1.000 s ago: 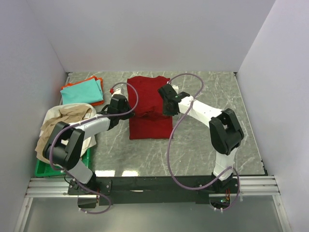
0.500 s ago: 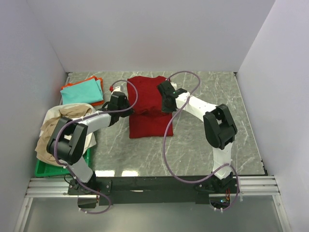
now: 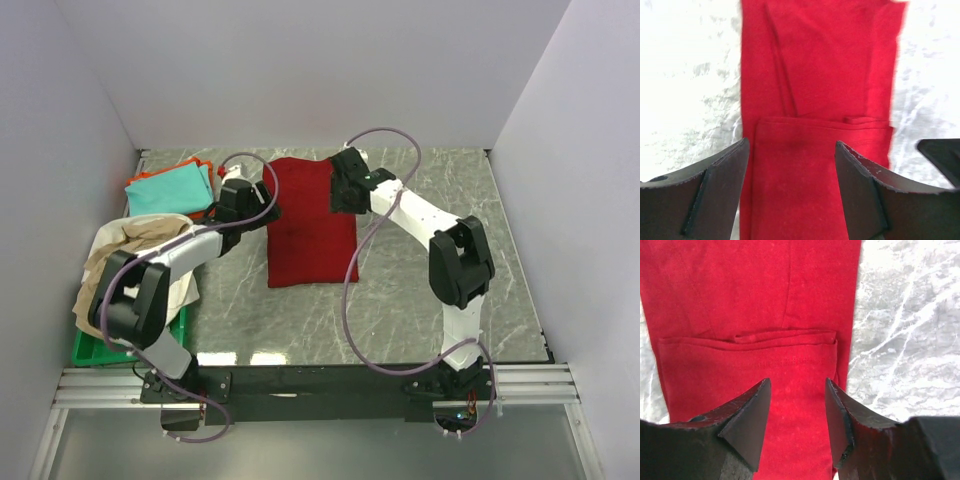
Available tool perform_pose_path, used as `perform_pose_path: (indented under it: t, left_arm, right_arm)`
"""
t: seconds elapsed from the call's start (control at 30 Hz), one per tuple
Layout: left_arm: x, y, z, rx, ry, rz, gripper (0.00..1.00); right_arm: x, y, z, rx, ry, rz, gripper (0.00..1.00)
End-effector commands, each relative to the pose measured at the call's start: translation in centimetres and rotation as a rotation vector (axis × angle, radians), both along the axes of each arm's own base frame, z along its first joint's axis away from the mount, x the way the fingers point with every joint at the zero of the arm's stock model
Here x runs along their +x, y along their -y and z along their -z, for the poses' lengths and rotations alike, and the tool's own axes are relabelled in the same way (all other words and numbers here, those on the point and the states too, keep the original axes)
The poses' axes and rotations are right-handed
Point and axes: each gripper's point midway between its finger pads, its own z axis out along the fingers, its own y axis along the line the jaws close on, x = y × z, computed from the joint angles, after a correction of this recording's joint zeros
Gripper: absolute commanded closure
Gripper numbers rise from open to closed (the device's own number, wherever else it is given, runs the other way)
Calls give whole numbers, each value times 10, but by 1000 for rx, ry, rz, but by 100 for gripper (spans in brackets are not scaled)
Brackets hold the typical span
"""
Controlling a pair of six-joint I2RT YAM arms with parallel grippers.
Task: Fold and stack the t-shirts
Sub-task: Fold the tshirt
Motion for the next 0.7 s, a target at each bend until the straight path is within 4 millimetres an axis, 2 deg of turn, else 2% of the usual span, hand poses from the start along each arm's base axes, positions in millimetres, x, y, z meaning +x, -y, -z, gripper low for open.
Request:
perform_pose_path:
  t: [0.0,0.03,0.07,0.1,0.13,0.17,0.2,0.27,0.3,0.37,0.4,0.67]
  left_arm:
    - [-8,-5,-28,8,74,11,26]
    - [-12,-6,-25,7,68,18,26]
    - [-21,-5,-16,4,48,34,26]
    - [-25,-5,-19,-4,57,44,26]
    - [-34,-7,-9,-2,33,49,26]
    - [-39,-6,-7,-11,25,64,26]
    - [-44,-5,-9,-18,31,73,26]
    - [-58,-7,4,-19,-5,77,26]
    - [-64,-9,4,-20,-9,78,26]
    - [-77,-12,16,-17,-43,76,26]
    - [-82,-12,15,-21,-40,78,26]
    - [-116,-15,35,-29,-101,103,26]
  right_arm:
    - [-10,9,-33,30,62,-23,46]
    - [-13,8,-32,41,65,-27,46]
    - [-26,12,-27,46,47,-35,46]
    - [-32,10,-24,67,34,-45,46]
    - [-38,11,-22,79,27,-48,46]
    - [-44,11,-27,99,38,-58,46]
    - [-57,16,-13,97,1,-58,46]
    - [-70,14,-17,146,3,-76,46]
    - [-85,16,-2,150,-37,-83,46]
    - [-99,12,0,196,-47,-112,46]
    - [-109,15,11,193,-76,-105,46]
    - [-134,25,48,183,-146,-92,46]
